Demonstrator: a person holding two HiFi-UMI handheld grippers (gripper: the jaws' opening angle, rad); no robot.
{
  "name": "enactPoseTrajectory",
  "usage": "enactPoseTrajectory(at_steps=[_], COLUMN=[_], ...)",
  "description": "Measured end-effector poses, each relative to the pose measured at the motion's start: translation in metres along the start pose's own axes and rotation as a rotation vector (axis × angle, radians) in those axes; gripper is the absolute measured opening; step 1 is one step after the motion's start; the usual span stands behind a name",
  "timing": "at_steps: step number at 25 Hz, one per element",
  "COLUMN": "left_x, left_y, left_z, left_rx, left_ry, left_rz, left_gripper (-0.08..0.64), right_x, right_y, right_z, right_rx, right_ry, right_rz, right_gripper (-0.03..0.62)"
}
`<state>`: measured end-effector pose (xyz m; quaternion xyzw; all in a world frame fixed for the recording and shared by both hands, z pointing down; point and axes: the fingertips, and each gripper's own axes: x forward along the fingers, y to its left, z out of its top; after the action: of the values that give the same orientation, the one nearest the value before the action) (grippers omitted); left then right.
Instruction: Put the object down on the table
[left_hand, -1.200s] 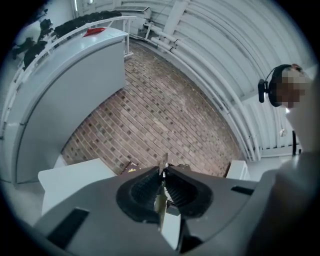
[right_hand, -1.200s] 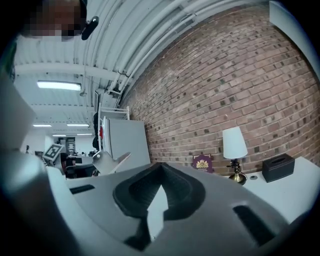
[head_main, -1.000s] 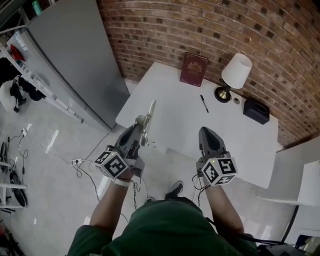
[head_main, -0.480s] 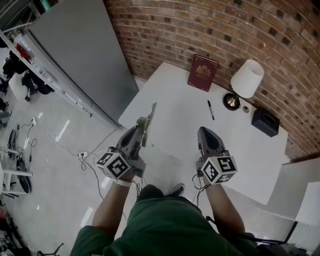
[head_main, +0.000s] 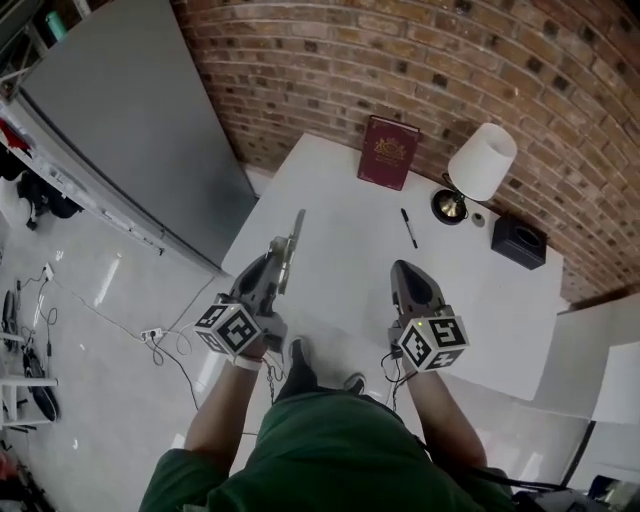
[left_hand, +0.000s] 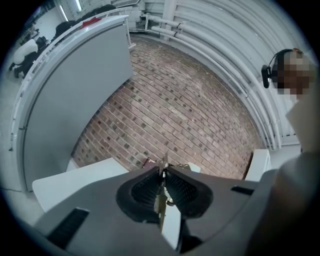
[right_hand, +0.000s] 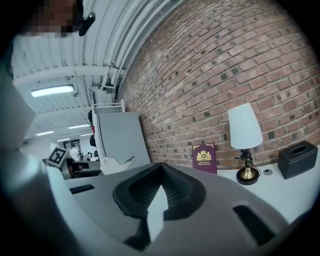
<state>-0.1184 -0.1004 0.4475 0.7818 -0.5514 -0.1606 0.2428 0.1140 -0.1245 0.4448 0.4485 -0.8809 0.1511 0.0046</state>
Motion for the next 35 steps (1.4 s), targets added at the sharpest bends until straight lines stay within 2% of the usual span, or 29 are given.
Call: enactPoseTrajectory(at_steps=[7, 15, 18, 26, 35], left_x=[0.042, 0.076, 0.085, 0.102, 0.119], left_y=[0.041, 0.101, 0.121, 0.165, 0.201], left_z=[0.002, -0.005, -0.013, -0.059, -0.111], left_rx=[-0.008, -0.040, -0.028, 0.110, 0.265], left_ry=[0.067, 0.155, 0.201, 0.372, 0.521], left_rz=[-0.073, -0.092, -0.095, -0.079, 0.013], left_gripper=[0.035, 0.035, 0.035, 0.035, 0.035], right_x=[0.035, 0.075, 0.087, 0.105, 0.110], right_y=[-0.006, -0.001, -0.004, -0.002, -0.020], right_z=[0.005, -0.001, -0.005, -0.023, -0.024], right_rx=[-0.033, -0.036, -0.014, 0.015, 0.032], right_ry=[0.018, 0.060, 0.065, 0.100, 0.127], right_rz=[-0.084, -0.165, -0.201, -0.248, -0.225], right_gripper=[0.002, 0.002, 0.002, 0.003, 0.002])
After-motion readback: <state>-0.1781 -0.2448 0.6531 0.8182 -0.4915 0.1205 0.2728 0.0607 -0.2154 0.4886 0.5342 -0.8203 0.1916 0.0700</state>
